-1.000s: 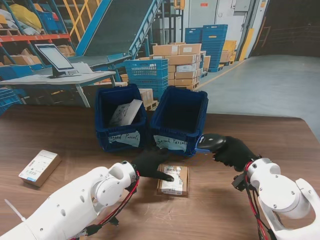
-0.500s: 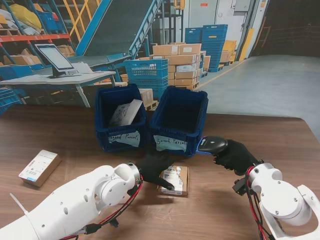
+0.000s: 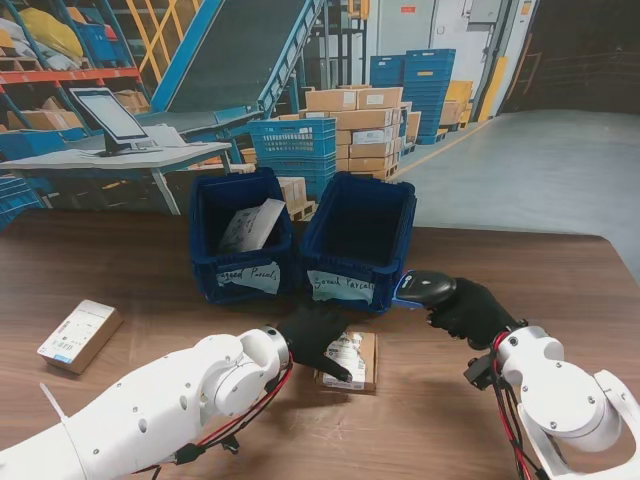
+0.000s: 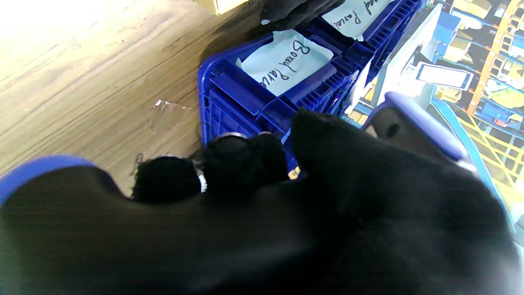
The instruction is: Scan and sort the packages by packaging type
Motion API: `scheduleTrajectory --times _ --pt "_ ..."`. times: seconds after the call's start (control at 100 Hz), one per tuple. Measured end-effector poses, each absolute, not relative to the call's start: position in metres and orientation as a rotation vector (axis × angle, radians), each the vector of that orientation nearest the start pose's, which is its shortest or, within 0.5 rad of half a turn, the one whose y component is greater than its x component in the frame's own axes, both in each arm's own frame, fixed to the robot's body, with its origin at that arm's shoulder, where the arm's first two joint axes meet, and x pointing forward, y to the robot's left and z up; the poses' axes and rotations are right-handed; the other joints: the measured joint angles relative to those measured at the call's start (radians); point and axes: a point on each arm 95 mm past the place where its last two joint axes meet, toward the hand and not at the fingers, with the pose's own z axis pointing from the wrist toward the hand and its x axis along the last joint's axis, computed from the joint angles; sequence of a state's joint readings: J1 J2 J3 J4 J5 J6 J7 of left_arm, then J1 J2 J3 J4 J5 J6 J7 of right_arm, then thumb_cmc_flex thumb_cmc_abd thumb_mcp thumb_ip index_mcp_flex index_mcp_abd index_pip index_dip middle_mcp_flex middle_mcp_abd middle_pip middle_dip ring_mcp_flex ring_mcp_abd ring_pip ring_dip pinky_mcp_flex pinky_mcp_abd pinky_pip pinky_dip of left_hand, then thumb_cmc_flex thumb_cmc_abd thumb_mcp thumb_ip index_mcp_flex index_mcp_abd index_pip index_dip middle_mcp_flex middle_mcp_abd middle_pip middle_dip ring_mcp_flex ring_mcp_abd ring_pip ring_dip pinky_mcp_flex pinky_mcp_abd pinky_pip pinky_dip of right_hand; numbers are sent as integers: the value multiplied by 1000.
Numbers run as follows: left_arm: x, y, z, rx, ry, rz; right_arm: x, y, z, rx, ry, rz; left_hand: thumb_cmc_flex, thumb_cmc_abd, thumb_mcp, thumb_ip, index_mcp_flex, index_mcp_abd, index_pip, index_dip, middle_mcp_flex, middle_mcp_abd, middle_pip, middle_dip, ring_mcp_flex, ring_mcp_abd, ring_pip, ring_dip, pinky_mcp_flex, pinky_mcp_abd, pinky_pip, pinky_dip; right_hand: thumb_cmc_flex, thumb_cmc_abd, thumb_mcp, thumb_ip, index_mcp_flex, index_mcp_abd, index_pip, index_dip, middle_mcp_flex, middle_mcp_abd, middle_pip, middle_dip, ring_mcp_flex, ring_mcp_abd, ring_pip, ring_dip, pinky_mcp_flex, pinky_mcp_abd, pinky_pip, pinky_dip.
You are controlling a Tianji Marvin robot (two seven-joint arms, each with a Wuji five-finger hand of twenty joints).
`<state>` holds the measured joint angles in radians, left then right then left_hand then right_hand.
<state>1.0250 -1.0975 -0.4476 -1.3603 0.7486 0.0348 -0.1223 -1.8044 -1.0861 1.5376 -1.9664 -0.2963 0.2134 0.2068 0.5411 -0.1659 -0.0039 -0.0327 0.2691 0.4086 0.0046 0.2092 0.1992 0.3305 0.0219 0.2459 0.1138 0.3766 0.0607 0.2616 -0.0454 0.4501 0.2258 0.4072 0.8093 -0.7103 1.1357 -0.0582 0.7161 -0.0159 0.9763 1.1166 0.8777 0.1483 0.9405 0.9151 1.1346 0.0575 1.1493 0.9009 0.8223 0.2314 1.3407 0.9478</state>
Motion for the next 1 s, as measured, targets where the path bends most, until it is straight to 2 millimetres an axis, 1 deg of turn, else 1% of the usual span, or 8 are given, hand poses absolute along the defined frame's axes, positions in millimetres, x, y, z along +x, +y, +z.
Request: scheduleTrajectory --times 0.08,0.24,0.26,0.53,0.76,0.86,0.89,1.0 --pt "421 -153 -360 -997 2136 -1431 359 -56 -253 -2413 -1243 -2163 0 0 0 0 0 3 -5 -2 -24 0 -2 -1 0 0 0 0 0 0 0 0 0 0 0 0 0 0 0 0 0 0 0 0 0 0 0 0 0 0 0 0" --pt "421 -157 -362 -975 2145 -1407 359 -56 -253 -2414 -1233 -2168 0 0 0 0 0 4 -5 -8 -24 0 -2 -2 0 0 0 -1 0 0 0 0 0 0 0 0 0 0 0 1 0 0 0 0 0 0 0 0 0 0 0 0" --pt "421 -157 -362 -977 2145 -1406 359 -56 -253 -2415 -1232 -2169 0 0 0 0 -12 5 -7 -11 -24 0 -2 -2 0 0 0 -2 0 0 0 0 0 0 0 0 0 0 0 1 0 0 0 0 0 0 0 0 0 0 0 0" --pt "423 -159 -366 -979 2164 -1399 359 -57 -253 -2418 -1226 -2163 0 -1 0 0 -23 6 -7 -15 -24 1 -2 -4 -9 0 0 -10 -1 0 -12 0 4 0 0 0 0 0 0 2 0 0 0 0 0 0 0 0 0 0 0 0" --pt "425 -158 -364 -989 2166 -1402 359 -58 -252 -2419 -1227 -2167 0 -29 0 0 -23 7 -7 -16 -24 1 -2 -5 -9 0 0 -10 -2 0 -21 0 4 0 0 0 0 0 0 2 0 0 0 0 0 0 0 0 0 0 0 0" --pt "424 -159 -364 -974 2178 -1401 359 -57 -250 -2422 -1225 -2169 0 -47 0 0 -23 7 -7 -18 -24 1 -2 -6 -9 0 0 -11 -2 1 -24 0 4 0 0 0 0 0 0 2 0 0 0 0 0 0 0 0 0 1 0 0" --pt "424 -159 -364 -965 2187 -1399 358 -57 -250 -2423 -1224 -2171 0 -62 0 0 -23 7 -7 -19 -25 1 -2 -6 -9 0 0 -11 -2 1 -24 0 4 0 0 0 0 0 0 2 0 0 0 0 0 0 0 0 0 1 0 0" --pt "425 -161 -363 -952 2218 -1377 358 -57 -247 -2423 -1222 -2179 1 -63 0 0 -23 7 -7 -19 -24 1 -2 -6 -9 0 0 -11 -2 1 -24 0 4 0 0 0 0 0 0 2 0 0 0 0 0 0 0 0 0 1 0 0"
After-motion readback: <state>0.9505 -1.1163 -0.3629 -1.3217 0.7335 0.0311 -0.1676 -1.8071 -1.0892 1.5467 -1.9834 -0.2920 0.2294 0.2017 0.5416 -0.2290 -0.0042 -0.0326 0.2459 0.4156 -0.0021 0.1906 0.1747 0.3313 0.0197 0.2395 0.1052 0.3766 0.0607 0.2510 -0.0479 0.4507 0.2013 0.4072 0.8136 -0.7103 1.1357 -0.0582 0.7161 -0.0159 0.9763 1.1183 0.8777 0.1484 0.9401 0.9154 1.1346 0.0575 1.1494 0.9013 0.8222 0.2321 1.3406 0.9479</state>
